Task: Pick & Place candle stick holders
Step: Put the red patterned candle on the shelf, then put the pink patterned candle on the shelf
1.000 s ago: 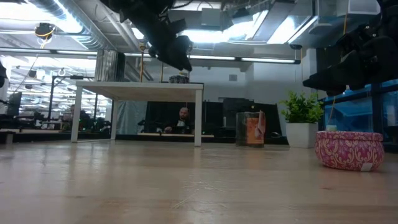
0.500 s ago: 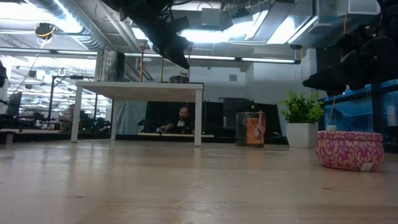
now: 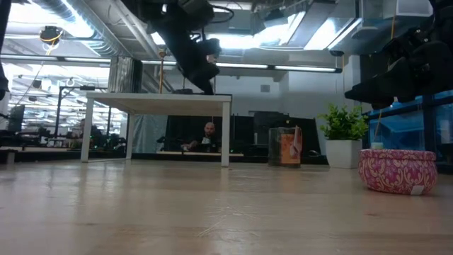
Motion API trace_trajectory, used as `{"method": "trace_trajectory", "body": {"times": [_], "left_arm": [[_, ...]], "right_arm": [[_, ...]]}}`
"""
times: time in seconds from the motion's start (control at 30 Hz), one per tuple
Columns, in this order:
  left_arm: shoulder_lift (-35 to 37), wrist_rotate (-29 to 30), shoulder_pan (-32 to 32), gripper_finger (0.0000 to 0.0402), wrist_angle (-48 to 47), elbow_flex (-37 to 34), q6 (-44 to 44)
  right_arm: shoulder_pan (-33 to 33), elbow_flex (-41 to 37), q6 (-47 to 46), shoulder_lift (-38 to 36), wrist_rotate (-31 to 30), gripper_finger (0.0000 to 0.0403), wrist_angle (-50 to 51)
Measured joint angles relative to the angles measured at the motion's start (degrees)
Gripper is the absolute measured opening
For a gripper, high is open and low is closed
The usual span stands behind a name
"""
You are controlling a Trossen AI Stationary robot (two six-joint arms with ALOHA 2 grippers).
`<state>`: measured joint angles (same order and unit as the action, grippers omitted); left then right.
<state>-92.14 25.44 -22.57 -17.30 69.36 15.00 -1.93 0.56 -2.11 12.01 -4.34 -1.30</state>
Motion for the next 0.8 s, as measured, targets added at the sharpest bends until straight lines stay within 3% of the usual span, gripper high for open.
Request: {"method": "trace_trajectory", "body": {"times": [0.5,0.8], "left_arm": [[1.3,7.29,2.6,0.0001,-3.98,-0.07,-0.39],[8.6,6.4,7.44,0.0002,-11.15,-0.09,-2.04]], "right_arm": [[0.0,0.0,-0.01,0.0,0.0,0.0185,0.01],[0.0,0.0,0.0,0.0,-0.02,0.0185,0.02]]}}
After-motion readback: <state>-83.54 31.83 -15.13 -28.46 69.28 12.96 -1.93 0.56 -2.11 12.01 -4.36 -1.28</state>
